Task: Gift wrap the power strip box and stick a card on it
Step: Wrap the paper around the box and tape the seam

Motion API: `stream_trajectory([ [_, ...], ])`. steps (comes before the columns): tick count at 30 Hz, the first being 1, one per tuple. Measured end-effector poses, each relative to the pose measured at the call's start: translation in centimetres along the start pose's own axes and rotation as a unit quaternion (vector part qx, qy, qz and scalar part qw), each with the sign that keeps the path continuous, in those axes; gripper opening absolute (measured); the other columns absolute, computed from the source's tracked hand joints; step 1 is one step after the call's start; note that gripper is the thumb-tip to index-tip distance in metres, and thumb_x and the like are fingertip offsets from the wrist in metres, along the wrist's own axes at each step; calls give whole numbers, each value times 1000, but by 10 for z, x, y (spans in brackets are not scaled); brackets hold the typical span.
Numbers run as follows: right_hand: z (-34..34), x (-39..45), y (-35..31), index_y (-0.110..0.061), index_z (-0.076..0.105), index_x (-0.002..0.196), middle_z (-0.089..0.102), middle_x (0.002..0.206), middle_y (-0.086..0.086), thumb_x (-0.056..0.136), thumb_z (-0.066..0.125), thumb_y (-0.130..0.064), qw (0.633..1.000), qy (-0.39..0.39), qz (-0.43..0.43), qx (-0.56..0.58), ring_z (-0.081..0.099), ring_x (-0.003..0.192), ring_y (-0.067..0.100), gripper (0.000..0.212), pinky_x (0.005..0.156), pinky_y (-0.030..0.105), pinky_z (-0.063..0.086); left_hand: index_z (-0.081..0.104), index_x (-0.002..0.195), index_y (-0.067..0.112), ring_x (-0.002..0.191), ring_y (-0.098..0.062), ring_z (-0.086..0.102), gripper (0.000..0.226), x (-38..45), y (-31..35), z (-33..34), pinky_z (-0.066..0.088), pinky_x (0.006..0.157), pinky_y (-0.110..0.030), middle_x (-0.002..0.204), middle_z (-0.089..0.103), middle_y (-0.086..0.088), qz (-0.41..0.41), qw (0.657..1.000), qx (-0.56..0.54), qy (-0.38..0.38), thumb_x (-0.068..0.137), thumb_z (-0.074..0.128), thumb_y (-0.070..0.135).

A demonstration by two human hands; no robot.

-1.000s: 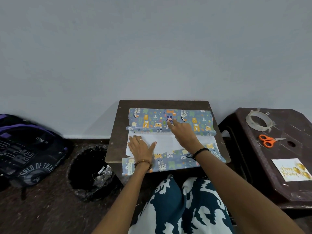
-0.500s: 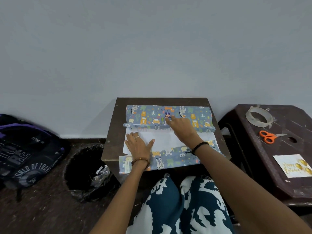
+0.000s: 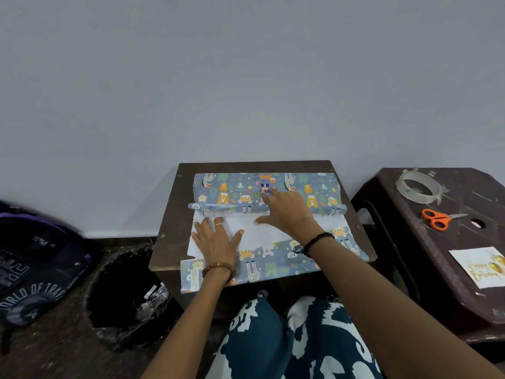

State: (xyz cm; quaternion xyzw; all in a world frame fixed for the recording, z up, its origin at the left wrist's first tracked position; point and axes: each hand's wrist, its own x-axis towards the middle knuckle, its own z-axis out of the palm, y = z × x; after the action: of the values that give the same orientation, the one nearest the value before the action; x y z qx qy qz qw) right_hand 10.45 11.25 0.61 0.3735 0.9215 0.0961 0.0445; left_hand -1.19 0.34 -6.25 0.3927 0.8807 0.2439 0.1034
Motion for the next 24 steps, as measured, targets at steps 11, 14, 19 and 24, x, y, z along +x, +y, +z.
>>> stream_trajectory([
  [11, 4, -6, -11, -12, 47, 127, 57, 116, 7, 100, 34, -39, 996, 77, 11, -43, 62, 85, 24, 40, 47, 26, 22, 38, 136, 12, 143, -33, 0, 58, -6, 4, -6, -1, 115, -44, 150, 19, -14, -6, 1000, 20, -17, 91, 47, 47],
  [14, 5, -9, -13, -10, 41, 131, 53, 124, 9, 100, 32, -36, 995, 78, 11, -60, 61, 89, 25, 41, 45, 26, 16, 35, 138, 13, 143, -33, 1, 59, -7, 3, -7, 1, 116, -44, 152, 18, -14, -1, 999, 41, -19, 92, 43, 49],
  [19, 4, -13, -14, -14, 50, 125, 61, 112, 3, 99, 39, -39, 991, 93, 17, -96, 64, 83, 18, 38, 49, 25, 29, 36, 135, 5, 140, -32, 14, 67, -11, 0, -6, 10, 116, -42, 146, 26, -16, -6, 1000, 17, 11, 88, 51, 50],
  [24, 14, -16, -10, -25, 72, 68, 60, 54, -8, 39, 94, -41, 989, 131, 19, -66, 53, 37, 8, 40, 36, 13, 26, 24, 139, -6, 144, -26, 7, 87, -7, 0, -9, 4, 116, -37, 153, 15, -17, -37, 996, -76, 9, 82, 63, 46],
])
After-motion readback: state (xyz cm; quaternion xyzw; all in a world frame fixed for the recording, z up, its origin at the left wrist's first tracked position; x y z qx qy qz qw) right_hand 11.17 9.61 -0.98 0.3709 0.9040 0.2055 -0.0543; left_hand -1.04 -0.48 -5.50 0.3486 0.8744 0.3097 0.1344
